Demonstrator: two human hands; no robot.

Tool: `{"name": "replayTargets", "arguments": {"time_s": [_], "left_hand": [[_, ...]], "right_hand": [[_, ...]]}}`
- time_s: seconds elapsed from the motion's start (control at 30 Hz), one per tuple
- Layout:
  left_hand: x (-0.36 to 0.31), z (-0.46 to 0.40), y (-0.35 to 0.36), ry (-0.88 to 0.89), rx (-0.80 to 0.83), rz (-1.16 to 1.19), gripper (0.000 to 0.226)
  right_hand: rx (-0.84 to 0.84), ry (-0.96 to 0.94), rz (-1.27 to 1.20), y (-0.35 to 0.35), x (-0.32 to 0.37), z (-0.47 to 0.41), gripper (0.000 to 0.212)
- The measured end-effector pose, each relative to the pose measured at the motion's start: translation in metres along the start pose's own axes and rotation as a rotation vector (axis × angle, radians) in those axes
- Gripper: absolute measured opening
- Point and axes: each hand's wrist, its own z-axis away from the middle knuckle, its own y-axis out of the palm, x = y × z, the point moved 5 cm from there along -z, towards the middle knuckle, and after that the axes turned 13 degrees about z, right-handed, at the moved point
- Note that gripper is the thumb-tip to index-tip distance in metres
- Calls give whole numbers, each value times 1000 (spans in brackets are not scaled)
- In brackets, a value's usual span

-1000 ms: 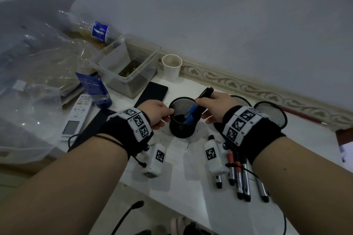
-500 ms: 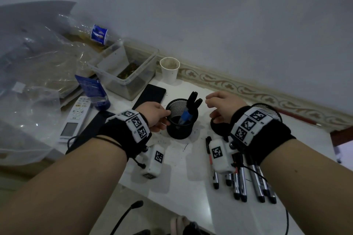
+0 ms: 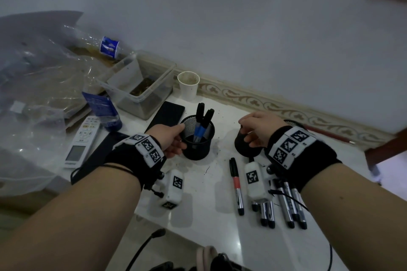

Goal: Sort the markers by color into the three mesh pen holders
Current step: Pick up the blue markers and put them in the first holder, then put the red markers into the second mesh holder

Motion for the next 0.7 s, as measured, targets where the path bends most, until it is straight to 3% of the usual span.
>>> {"name": "replayTargets", "arguments": {"time_s": [0.27,0.5,0.7], "left_hand": [[15,12,11,-35,33,-35,36],[-8,25,25,118,89,-9,43],[-25,43,57,188,217,-18,37]], "right_hand": [[19,12,55,6,-14,8,13],[59,32,175,10,-37,17,11],[75,114,226,8,-71,21,14]]}}
